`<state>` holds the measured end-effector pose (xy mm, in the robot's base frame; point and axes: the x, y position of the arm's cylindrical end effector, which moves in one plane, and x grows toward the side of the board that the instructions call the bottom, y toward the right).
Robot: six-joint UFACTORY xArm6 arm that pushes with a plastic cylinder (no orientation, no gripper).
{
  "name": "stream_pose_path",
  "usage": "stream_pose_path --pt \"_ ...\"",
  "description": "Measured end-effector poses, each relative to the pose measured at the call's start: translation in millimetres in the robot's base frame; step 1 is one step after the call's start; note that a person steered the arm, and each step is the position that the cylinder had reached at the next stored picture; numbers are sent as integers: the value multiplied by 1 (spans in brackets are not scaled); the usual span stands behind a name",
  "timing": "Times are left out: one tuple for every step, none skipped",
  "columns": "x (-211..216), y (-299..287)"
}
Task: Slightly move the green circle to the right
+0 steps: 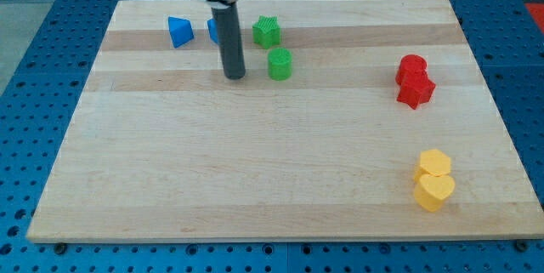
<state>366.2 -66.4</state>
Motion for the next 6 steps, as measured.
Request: stream_pose_path --pt "-3 4" --pt "-3 5" --pt "-3 27" --pt "-3 42" --pt "-3 59" --pt "-4 64"
